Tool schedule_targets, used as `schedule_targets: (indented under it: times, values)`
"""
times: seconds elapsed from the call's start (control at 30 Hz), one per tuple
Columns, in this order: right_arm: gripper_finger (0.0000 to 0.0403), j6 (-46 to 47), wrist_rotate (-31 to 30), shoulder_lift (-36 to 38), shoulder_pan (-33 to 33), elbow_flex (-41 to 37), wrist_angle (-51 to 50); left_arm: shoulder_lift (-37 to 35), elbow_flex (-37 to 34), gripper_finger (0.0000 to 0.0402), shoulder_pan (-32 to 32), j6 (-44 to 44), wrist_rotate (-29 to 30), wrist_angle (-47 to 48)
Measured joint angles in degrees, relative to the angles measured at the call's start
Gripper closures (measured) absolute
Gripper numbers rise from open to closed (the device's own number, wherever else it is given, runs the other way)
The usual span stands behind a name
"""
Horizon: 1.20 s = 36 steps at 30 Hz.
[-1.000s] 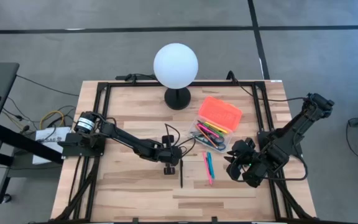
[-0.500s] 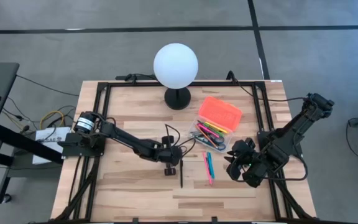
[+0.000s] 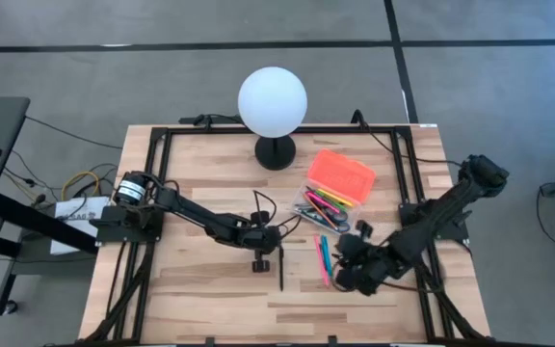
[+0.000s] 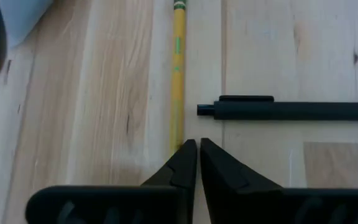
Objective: Pick & place school supplies into a supply box
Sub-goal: Put the yellow pencil into the orange supply box
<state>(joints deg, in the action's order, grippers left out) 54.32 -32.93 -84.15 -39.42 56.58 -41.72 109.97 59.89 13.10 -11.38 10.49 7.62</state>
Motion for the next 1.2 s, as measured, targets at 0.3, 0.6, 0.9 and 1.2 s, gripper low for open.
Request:
schedule_targets:
  times: [0.3,0.6,0.9,1.2]
  values:
    - [0.0290,-8.8,2.4,-9.5,5.4,0.0,14.1,-1.8,-0.6,0.0357,3.3,-1.2,8.2,0.0]
    - [0.0290,-16.2,4.5,-12.1,9.0,0.0,22.3,-1.7,-0.5,0.0343,4.0,-0.6,13.2,2.7]
    - [0.0290,-22.4,13.3,-14.8,14.9,0.0,28.7,-1.9,-3.5,0.0328,2.2,-0.6,12.5,1.2]
    - [0.0290,-24.8,13.6,-15.6,17.0,0.0,30.2,-1.9,-4.6,0.0316,1.5,0.5,8.5,0.4]
